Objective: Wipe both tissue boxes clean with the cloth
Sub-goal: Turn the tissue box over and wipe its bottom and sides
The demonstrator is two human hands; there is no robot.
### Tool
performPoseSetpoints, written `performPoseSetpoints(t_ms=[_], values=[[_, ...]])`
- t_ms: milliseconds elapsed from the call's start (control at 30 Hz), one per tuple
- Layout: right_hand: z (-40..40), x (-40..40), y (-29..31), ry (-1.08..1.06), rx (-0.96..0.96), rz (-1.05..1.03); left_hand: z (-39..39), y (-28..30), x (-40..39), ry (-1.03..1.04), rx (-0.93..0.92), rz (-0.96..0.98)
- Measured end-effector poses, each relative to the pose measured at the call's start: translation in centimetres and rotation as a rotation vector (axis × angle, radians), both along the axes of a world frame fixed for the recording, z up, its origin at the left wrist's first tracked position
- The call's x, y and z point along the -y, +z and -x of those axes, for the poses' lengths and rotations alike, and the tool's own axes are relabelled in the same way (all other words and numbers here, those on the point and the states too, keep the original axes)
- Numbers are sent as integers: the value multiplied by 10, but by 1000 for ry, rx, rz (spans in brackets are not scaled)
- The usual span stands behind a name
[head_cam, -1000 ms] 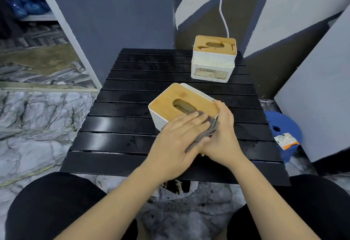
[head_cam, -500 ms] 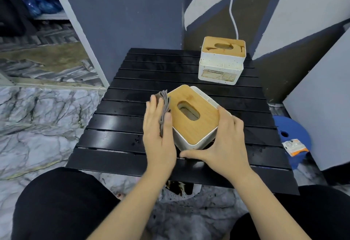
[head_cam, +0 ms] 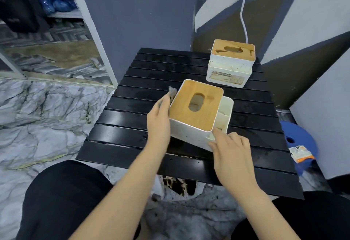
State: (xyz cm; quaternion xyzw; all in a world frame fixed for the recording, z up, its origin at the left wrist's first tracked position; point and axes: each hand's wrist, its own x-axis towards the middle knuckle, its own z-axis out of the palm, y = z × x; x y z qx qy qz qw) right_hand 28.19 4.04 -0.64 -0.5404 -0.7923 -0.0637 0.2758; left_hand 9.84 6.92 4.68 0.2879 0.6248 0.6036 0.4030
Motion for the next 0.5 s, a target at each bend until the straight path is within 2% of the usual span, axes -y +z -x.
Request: performPoseSetpoints(t_ms=[100,200,300,400,500], values=[[3,2,-3,-24,8,-47,18,7,-29,-170,52,282],[10,1,-3,-43,-13,-42,17,3,-33,-179,100,322],[17,0,-3,-49,-20,-46,5,-10,-17,-24,136,264],[29,1,1,-54,-13,-5,-14,-33,3,132,78,15],[43,3,17,-8,-13,128,-39,-42,24,60,103,-104]])
